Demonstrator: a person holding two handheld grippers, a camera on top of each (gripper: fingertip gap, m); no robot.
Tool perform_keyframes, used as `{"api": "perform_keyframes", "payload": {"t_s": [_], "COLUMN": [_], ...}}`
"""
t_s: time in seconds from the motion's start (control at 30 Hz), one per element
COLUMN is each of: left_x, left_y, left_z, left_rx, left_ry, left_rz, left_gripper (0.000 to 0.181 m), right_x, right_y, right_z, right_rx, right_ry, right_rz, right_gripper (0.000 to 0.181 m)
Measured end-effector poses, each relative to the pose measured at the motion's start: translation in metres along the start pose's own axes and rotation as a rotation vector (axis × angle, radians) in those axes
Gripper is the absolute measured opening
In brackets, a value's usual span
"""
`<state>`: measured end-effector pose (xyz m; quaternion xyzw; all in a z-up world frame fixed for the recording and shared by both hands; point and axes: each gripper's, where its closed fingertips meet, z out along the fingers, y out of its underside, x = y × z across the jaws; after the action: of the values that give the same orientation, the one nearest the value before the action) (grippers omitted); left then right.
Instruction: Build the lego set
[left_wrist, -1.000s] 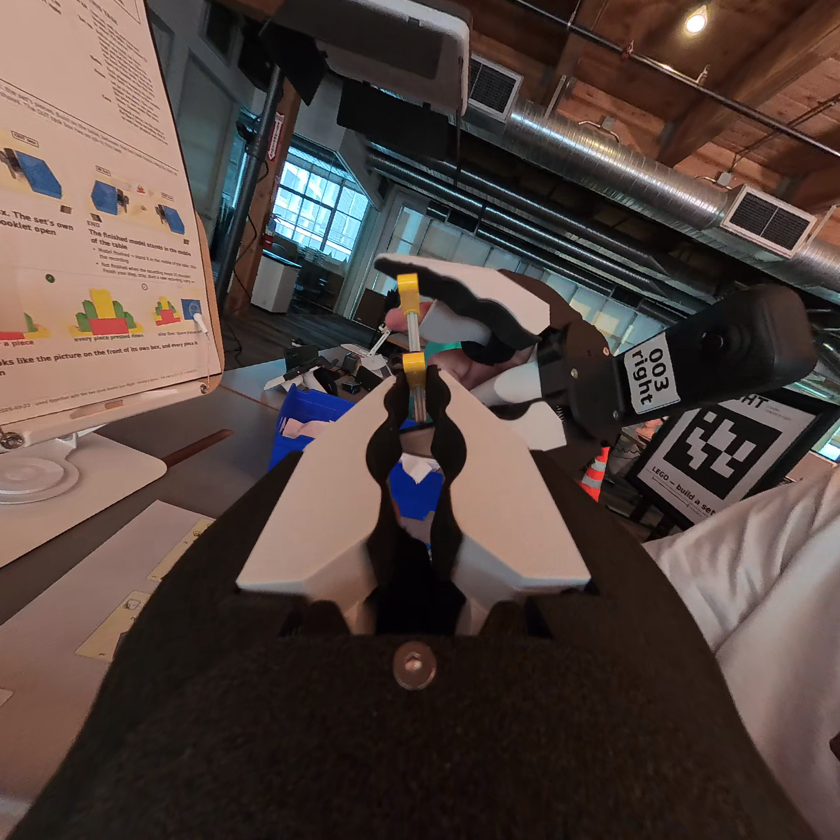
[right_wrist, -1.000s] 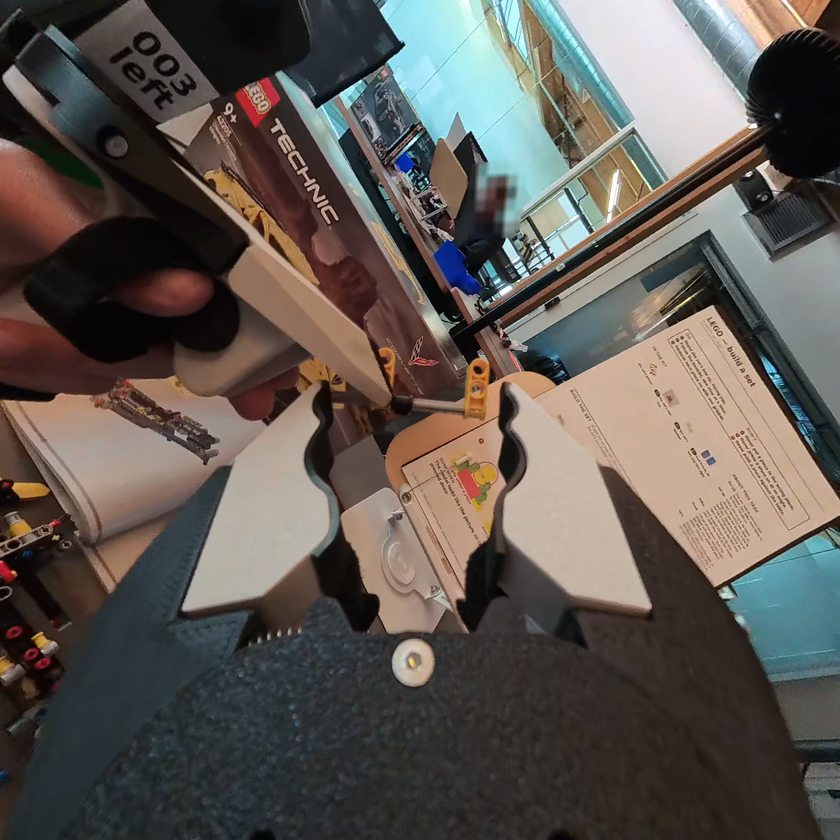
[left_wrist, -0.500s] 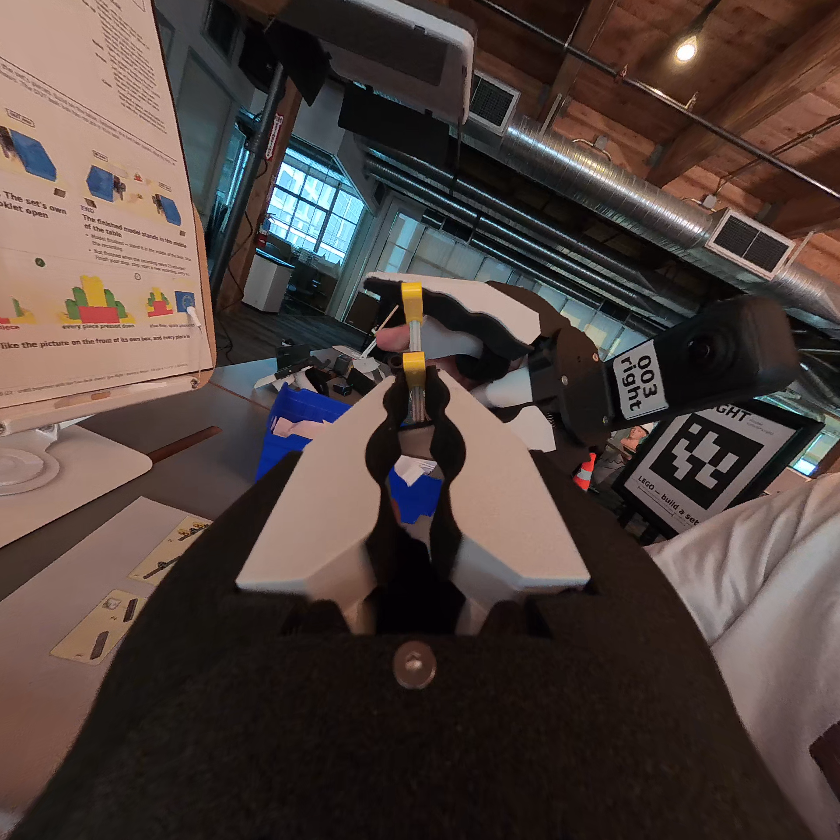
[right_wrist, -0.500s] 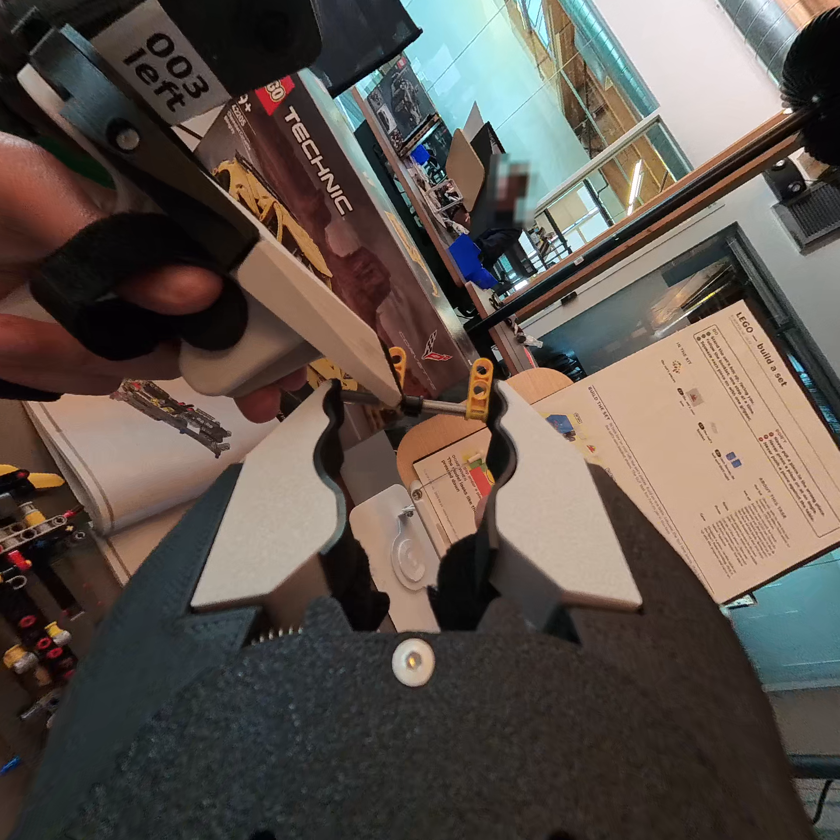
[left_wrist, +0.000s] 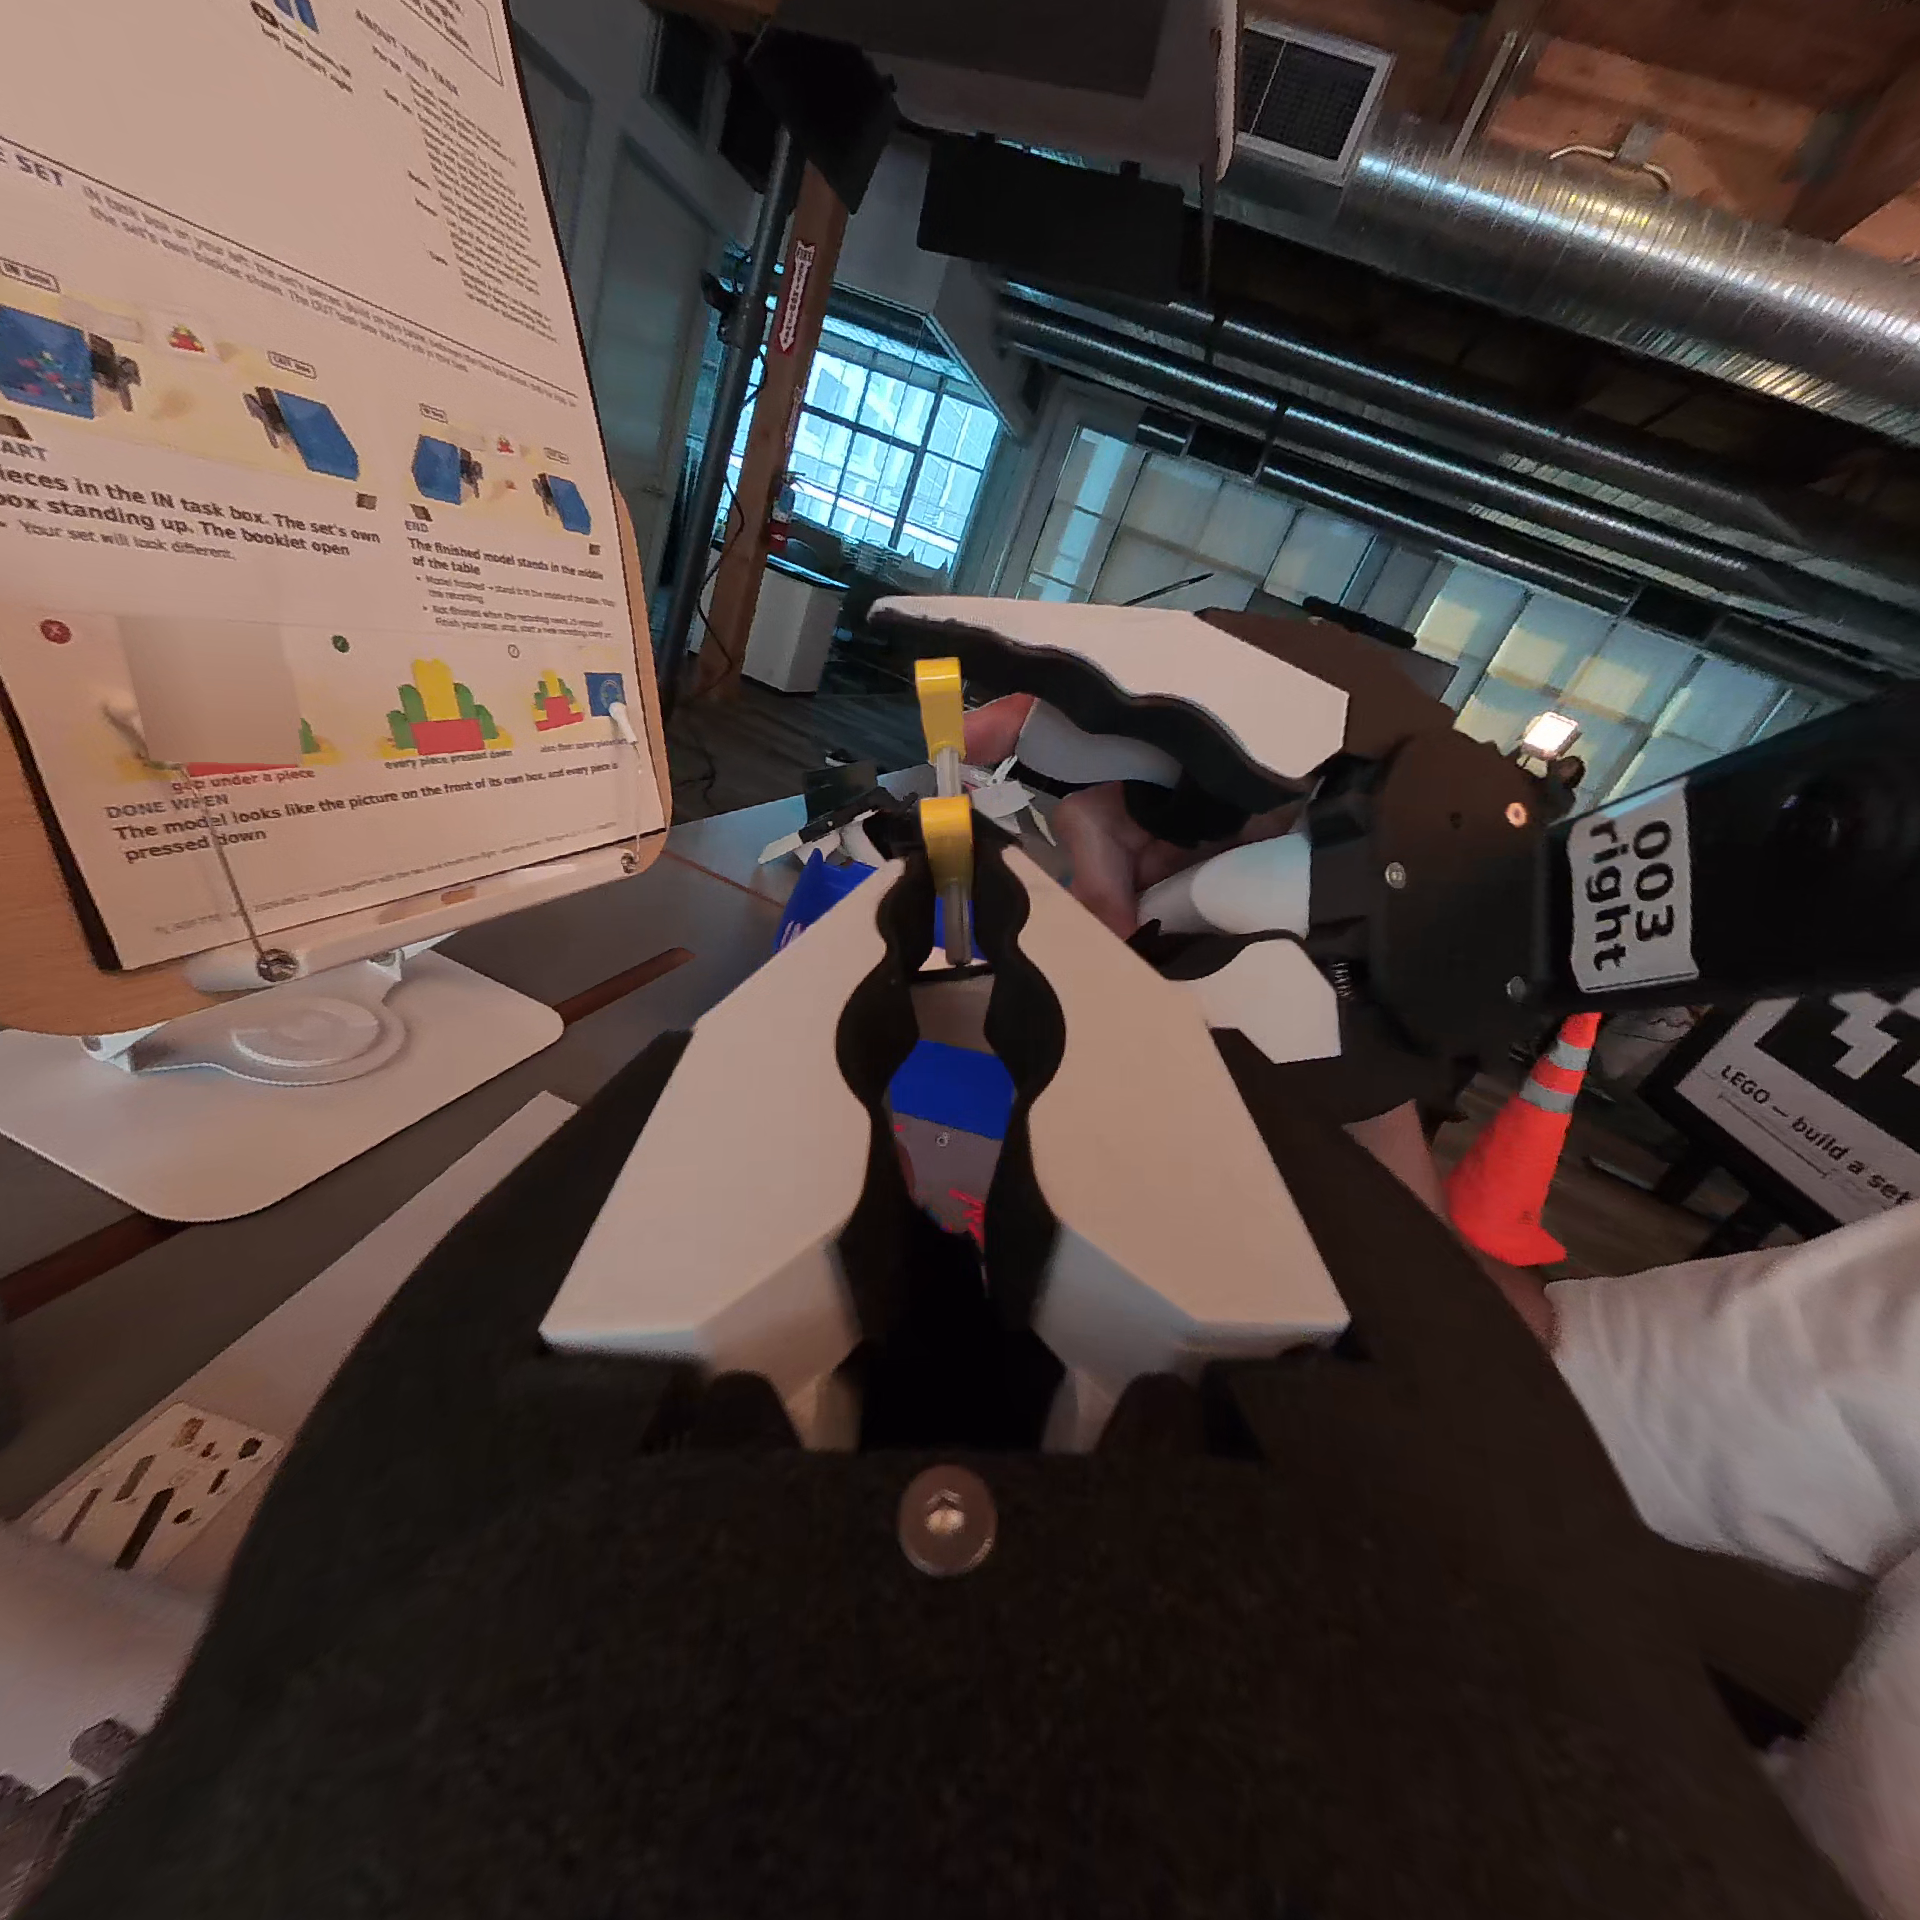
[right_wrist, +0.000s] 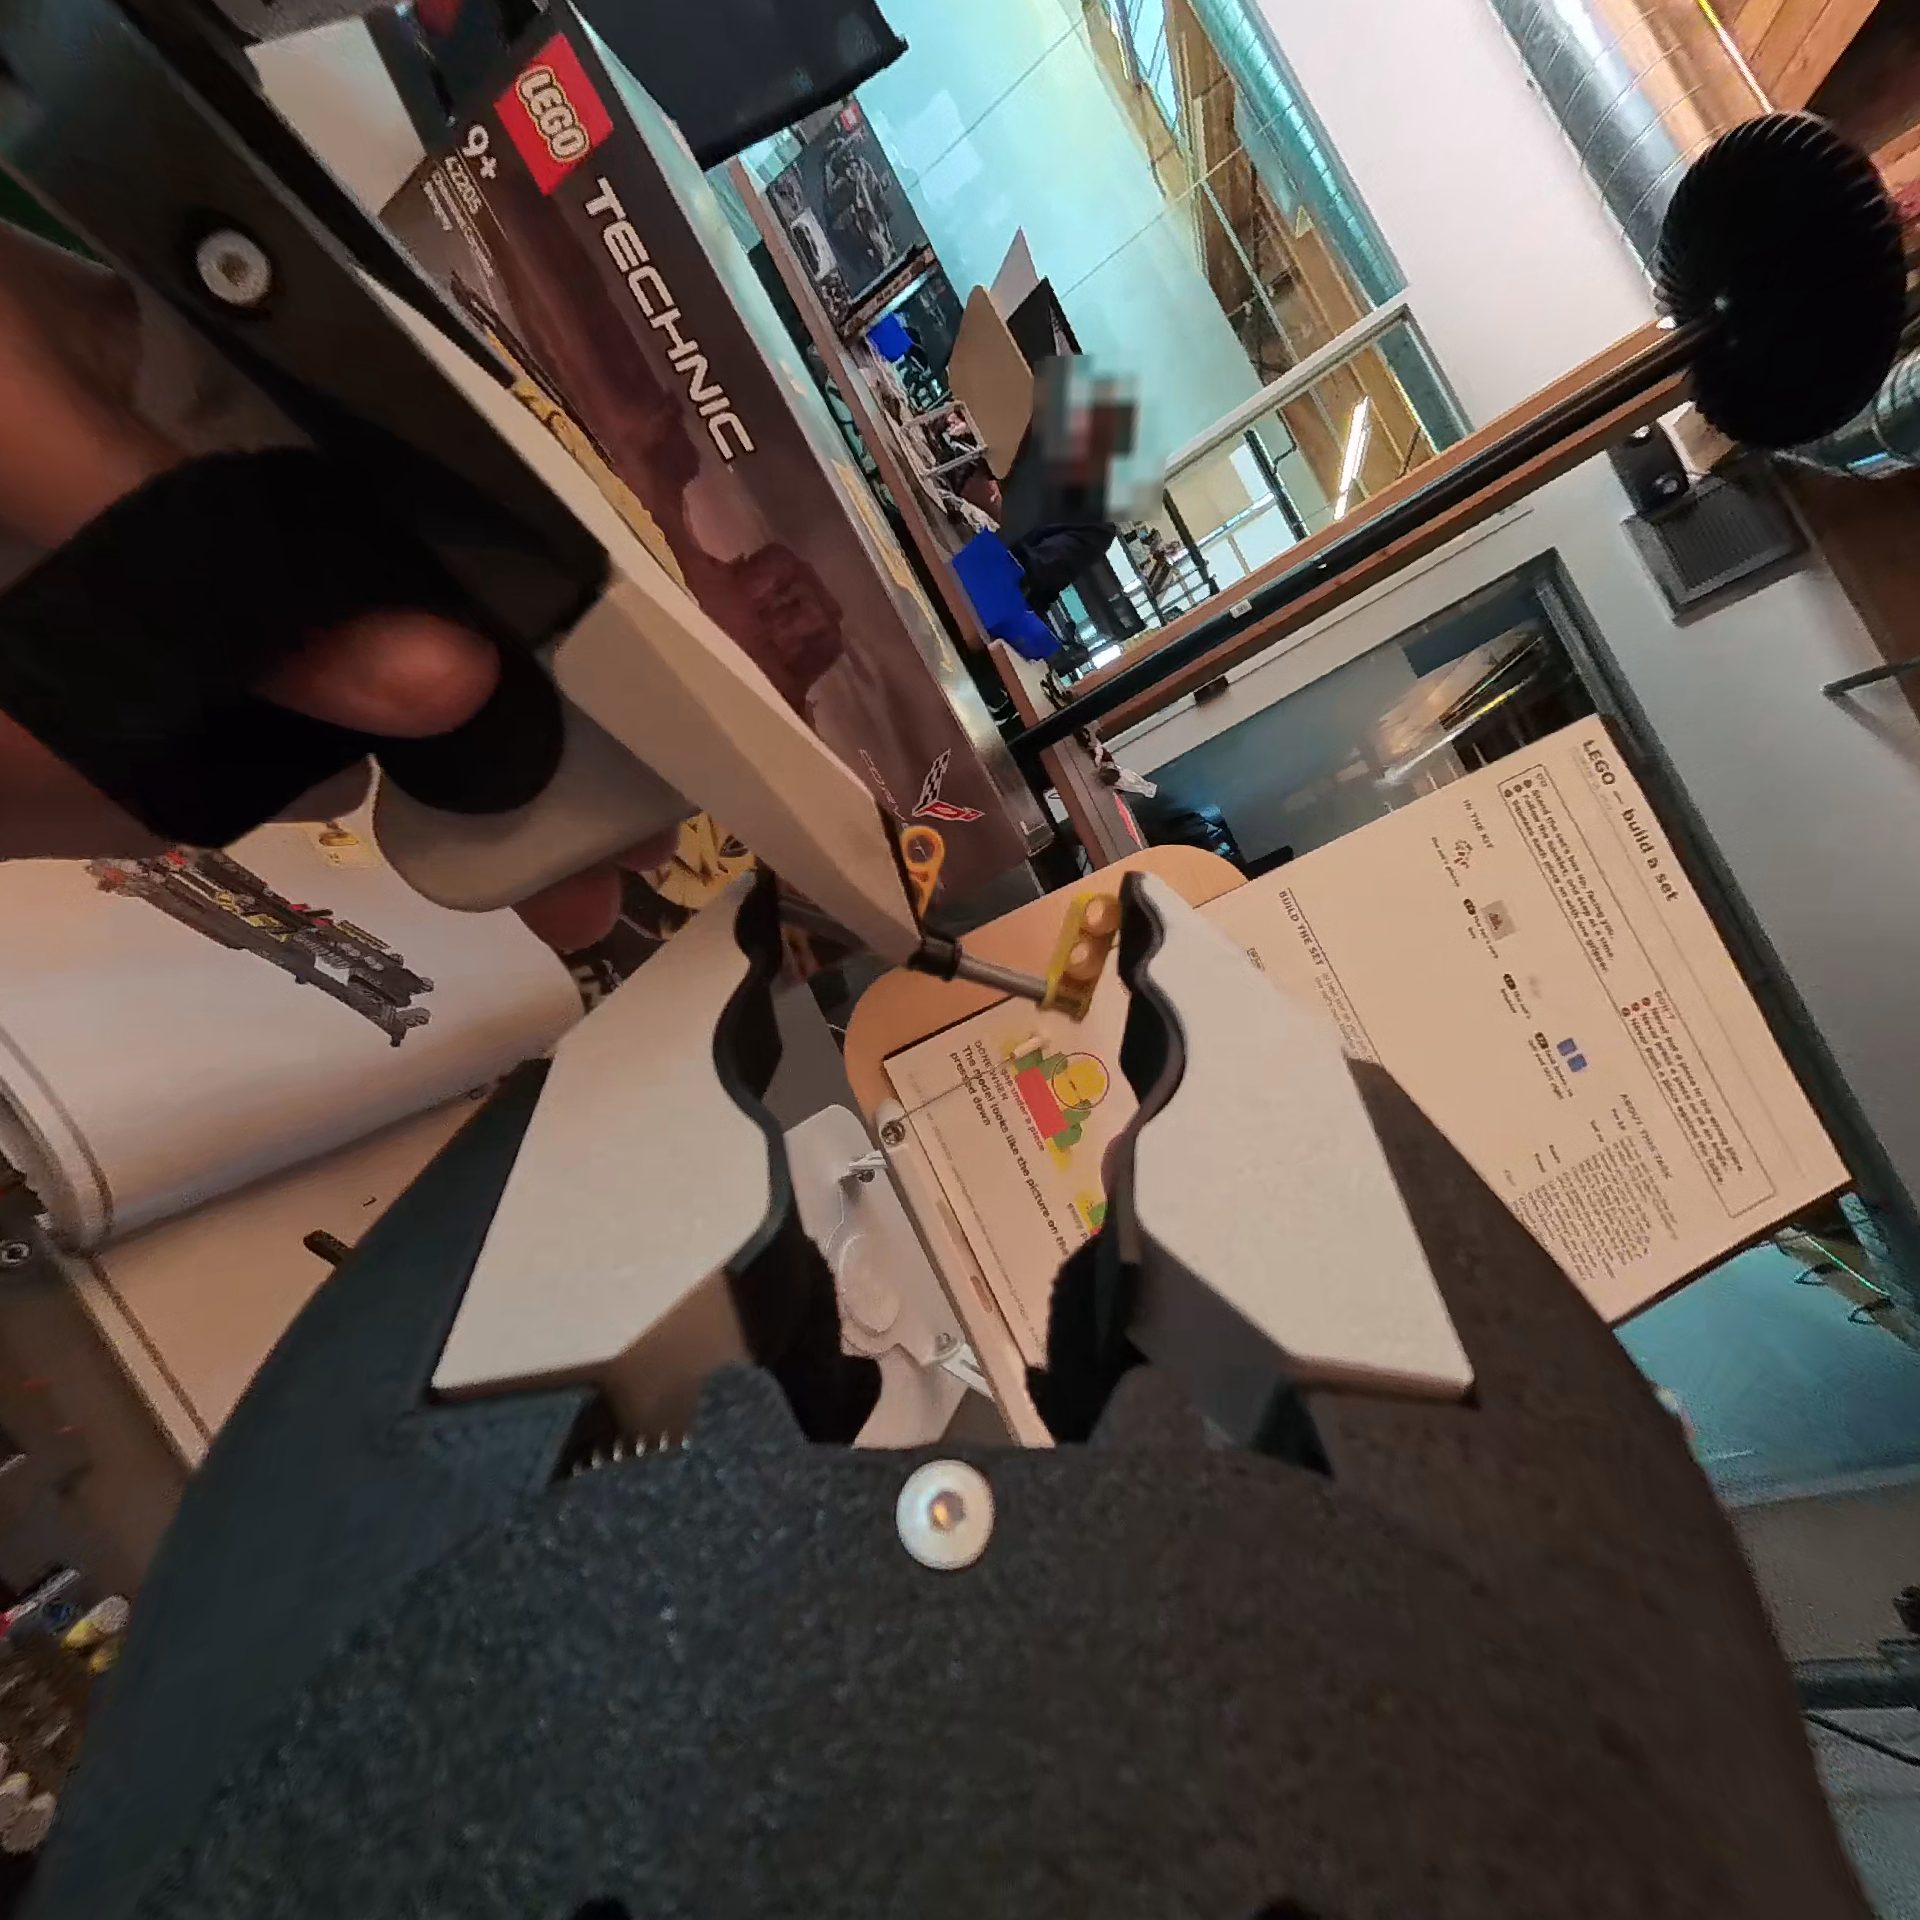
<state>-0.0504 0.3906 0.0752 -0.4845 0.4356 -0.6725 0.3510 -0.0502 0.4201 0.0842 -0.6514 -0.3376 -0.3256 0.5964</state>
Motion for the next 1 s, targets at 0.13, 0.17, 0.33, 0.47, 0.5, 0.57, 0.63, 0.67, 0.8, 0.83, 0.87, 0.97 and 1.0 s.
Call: {"api": "perform_keyframes", "payload": {"t_s": [0.13, 0.17, 0.33, 0.47, 0.5, 0.57, 0.63, 0.67, 0.8, 0.83, 0.87, 0.97, 1.0], "left_x": [-0.001, -0.001, -0.002, -0.008, -0.006, -0.001, -0.004, -0.004, -0.006, -0.005, -0.004, -0.001, -0.002], "left_y": [-0.002, -0.002, 0.002, 0.011, 0.012, 0.015, 0.018, 0.021, 0.023, 0.022, 0.021, 0.019, 0.02], "left_z": [0.0, 0.0, 0.001, -0.004, -0.005, -0.007, -0.009, -0.011, -0.017, -0.018, -0.019, -0.02, -0.02], "left_rx": [0.02, 0.022, -0.016, -0.134, -0.156, -0.187, -0.226, -0.254, -0.315, -0.317, -0.316, -0.321, -0.334], "left_ry": [-0.005, -0.009, -0.023, -0.084, -0.077, -0.055, -0.067, -0.07, -0.109, -0.109, -0.107, -0.112, -0.124], "left_rz": [0.006, 0.007, 0.045, 0.187, 0.205, 0.201, 0.2, 0.195, 0.218, 0.215, 0.213, 0.222, 0.242], "left_gripper": [0.006, 0.006, 0.006, 0.013, 0.013, 0.004, 0.003, 0.003, 0.002, 0.003, 0.002, 0.003, 0.002], "right_x": [-0.001, -0.001, -0.003, -0.003, -0.005, -0.007, -0.011, -0.014, -0.017, -0.017, -0.017, -0.017, -0.017], "right_y": [0.002, 0.003, 0.006, 0.006, 0.004, 0.002, 0.001, 0.001, -0.004, -0.005, -0.007, -0.008, -0.008], "right_z": [0.002, 0.002, 0.002, 0.001, 0.0, 0.0, 0.001, 0.001, 0.003, 0.003, 0.002, 0.001, 0.001], "right_rx": [0.0, 0.0, -0.006, -0.003, 0.014, 0.017, 0.018, 0.022, 0.039, 0.043, 0.049, 0.044, 0.041], "right_ry": [-0.015, -0.022, -0.014, -0.011, -0.019, -0.019, -0.024, -0.034, -0.012, -0.012, -0.01, -0.025, -0.031], "right_rz": [0.032, 0.041, -0.021, -0.045, -0.053, -0.071, -0.094, -0.108, -0.126, -0.12, -0.115, -0.102, -0.097], "right_gripper": [0.063, 0.063, 0.063, 0.062, 0.062, 0.062, 0.063, 0.063, 0.063, 0.062, 0.063, 0.062, 0.062]}}
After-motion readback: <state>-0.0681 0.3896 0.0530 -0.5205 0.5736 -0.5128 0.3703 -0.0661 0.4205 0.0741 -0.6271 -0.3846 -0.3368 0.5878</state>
